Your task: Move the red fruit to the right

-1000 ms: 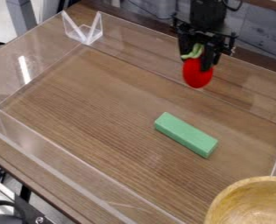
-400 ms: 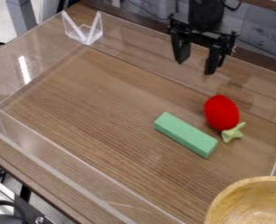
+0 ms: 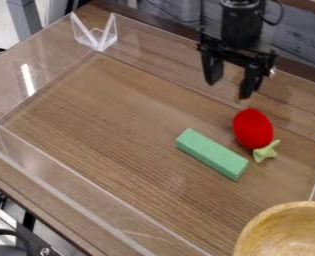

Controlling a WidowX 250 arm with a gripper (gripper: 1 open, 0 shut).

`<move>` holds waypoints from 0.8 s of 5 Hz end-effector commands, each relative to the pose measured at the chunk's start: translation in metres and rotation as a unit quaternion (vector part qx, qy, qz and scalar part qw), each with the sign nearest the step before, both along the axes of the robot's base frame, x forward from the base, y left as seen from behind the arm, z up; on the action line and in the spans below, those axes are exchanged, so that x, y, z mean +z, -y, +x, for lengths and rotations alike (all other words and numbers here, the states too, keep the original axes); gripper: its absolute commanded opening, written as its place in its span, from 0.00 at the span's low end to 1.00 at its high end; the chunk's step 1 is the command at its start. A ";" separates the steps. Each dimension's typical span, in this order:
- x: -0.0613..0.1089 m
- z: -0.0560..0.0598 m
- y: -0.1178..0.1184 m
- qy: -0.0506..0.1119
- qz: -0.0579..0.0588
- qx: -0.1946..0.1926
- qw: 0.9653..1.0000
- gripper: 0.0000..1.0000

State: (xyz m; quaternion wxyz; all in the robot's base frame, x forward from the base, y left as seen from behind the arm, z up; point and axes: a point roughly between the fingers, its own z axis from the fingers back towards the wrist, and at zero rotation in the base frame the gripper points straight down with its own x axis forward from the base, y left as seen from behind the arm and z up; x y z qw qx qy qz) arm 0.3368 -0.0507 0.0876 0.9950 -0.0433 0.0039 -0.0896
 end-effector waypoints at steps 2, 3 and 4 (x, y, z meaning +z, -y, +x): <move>0.003 0.001 0.010 0.025 -0.002 -0.022 0.999 0.00; 0.009 0.003 0.006 0.025 -0.002 -0.036 0.999 0.00; 0.029 0.005 0.000 0.036 -0.004 -0.042 0.998 0.00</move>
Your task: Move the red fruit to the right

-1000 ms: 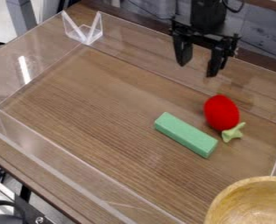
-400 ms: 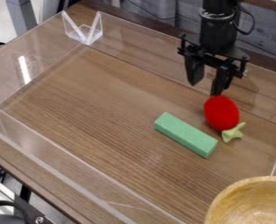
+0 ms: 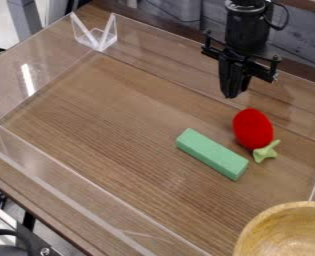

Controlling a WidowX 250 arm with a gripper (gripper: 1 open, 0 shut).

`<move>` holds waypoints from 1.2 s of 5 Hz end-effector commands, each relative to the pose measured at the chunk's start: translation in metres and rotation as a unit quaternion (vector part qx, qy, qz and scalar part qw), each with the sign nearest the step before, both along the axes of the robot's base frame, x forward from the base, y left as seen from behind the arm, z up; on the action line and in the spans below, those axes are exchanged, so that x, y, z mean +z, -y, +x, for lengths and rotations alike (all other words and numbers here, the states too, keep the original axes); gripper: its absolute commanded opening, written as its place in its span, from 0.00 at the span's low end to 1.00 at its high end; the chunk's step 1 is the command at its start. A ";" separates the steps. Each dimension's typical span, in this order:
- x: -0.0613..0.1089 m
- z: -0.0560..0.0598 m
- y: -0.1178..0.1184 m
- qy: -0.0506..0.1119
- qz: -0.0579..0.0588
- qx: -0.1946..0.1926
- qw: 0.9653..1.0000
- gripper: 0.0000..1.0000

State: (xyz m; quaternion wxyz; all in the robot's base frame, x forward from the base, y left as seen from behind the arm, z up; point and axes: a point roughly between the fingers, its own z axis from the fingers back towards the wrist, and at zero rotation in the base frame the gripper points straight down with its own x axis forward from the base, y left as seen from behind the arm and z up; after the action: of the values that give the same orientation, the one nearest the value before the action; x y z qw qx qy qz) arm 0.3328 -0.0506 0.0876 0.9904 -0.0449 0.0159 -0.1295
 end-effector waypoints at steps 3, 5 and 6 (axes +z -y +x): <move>0.056 0.003 -0.015 0.075 0.013 0.004 0.997 1.00; 0.059 -0.017 -0.054 0.086 0.019 0.070 0.994 1.00; 0.070 -0.026 -0.036 0.090 0.023 0.121 0.988 1.00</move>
State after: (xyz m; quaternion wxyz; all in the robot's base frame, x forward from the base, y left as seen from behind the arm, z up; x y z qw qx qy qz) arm 0.3052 -0.0182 0.1418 0.9986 -0.0130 -0.0487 -0.0171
